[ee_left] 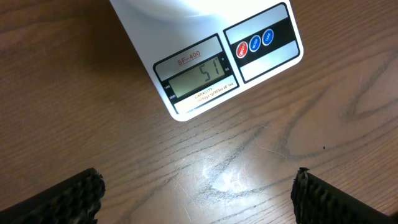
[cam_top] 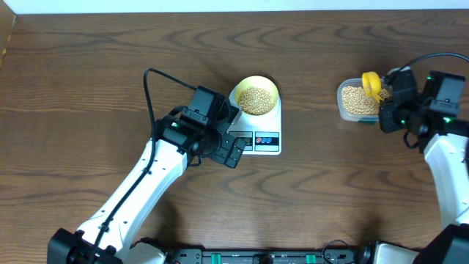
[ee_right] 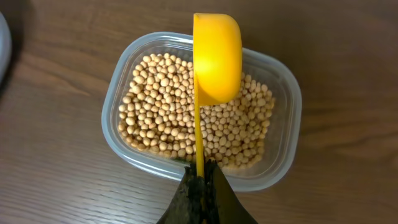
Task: Scoop item into bowl and weigh 50g on scale
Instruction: 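Dip the scoop into the soybeans with the right gripper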
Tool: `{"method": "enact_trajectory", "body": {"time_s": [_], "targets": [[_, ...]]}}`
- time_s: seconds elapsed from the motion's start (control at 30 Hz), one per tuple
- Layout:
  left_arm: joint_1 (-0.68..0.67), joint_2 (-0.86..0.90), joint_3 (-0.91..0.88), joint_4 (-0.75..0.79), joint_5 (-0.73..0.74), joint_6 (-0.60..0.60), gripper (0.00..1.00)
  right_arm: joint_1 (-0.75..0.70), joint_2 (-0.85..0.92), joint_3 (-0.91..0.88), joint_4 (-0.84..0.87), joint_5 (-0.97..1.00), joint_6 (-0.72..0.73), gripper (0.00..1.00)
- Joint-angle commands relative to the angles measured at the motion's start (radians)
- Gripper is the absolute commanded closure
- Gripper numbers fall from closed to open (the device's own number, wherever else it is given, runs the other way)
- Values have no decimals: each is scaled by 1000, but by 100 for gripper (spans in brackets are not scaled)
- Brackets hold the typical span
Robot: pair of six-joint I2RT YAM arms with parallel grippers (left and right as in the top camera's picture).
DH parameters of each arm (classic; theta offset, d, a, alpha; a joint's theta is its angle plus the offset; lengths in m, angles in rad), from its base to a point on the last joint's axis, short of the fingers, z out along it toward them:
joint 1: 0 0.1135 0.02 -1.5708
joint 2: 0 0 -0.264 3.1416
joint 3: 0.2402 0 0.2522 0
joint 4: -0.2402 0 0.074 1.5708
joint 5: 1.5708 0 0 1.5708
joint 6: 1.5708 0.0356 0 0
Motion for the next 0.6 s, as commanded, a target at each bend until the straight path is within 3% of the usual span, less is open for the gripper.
{"method": "enact_trajectory", "body": {"time_s": [0.0, 0.3, 0.43, 0.57], "targets": [[0, 7, -9, 1, -10, 13, 2, 56, -21, 3, 0, 114, -124, 99], [0, 7, -9, 1, -10, 13, 2, 153, -21, 3, -1, 304, -129, 99], [0, 7, -9, 1, -10, 13, 2, 168, -22, 3, 10, 264, -64, 99], [0, 7, -9, 1, -10, 13, 2, 172, -37, 3, 76, 102, 35, 99]]}}
